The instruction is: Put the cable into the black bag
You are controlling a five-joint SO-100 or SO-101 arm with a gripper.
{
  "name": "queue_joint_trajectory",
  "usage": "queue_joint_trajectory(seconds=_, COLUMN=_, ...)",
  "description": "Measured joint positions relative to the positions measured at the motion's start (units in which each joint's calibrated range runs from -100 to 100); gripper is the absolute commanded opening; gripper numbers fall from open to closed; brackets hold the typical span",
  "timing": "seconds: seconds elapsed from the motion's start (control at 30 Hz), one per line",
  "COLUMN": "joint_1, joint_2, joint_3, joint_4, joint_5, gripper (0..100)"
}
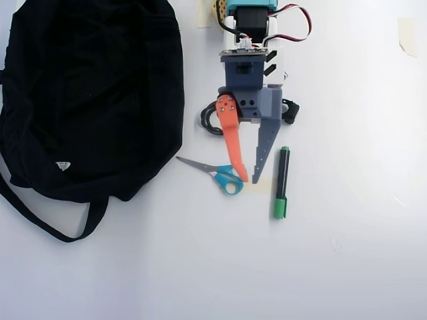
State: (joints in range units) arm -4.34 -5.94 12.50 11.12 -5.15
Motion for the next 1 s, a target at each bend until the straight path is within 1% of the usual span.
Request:
queue_joint_trajectory(seconds=0.13, joint_1=-0.73, joint_2=-0.66, joint_3=0.00, joint_4=0.17, joint_5=0.00, gripper=2)
queue_joint_trajectory(seconds=0.2, joint_1=-0.81, joint_2=-2.32, joint_3=0.39, joint_4=2.32, joint_5=0.00, gripper=2)
queue_joint_trajectory(seconds=0.43, joint_1=-0.81, joint_2=-7.06, joint_3=0.39, joint_4=16.92, joint_5=0.00, gripper=2)
queue_joint_trajectory(seconds=1.0, joint_1=-0.73, joint_2=-7.14, joint_3=0.39, joint_4=49.38, joint_5=0.10, gripper=2)
